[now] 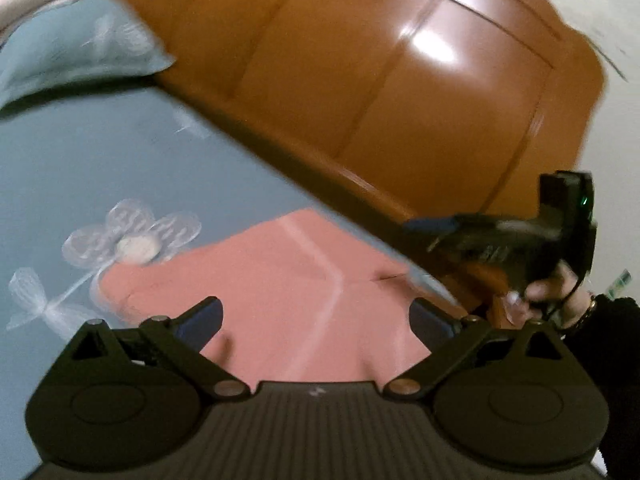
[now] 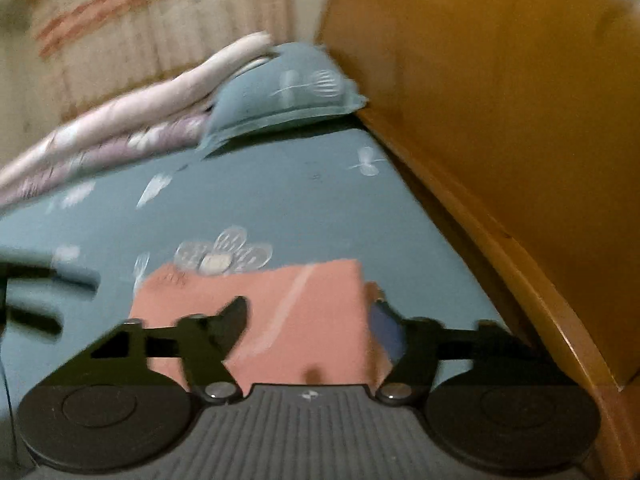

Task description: Fold clothes

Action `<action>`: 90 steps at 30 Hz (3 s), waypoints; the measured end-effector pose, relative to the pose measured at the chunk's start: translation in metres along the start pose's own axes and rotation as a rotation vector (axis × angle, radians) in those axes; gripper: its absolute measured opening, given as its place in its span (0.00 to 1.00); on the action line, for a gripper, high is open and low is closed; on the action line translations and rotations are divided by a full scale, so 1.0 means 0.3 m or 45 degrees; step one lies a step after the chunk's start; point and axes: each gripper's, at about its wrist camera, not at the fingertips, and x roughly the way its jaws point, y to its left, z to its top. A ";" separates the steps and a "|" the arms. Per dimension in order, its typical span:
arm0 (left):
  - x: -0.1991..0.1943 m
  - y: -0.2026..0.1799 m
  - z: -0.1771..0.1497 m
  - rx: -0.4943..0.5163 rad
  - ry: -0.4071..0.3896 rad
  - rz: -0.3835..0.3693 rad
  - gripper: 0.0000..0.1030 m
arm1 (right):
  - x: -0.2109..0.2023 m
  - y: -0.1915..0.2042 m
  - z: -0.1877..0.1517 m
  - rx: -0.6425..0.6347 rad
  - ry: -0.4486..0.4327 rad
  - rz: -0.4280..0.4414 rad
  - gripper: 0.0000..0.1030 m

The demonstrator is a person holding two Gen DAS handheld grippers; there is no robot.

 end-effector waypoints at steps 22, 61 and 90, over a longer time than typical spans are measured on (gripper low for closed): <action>0.273 -0.142 -0.093 0.486 0.270 0.188 0.99 | -0.090 0.097 -0.306 0.207 0.077 -0.299 0.51; -0.343 -0.182 -0.211 0.474 0.117 0.298 0.99 | -0.282 0.678 -0.354 0.609 0.247 -0.455 0.91; -0.477 -0.188 -0.220 0.303 0.212 0.280 0.99 | -0.378 0.836 -0.324 0.677 0.268 -0.667 1.00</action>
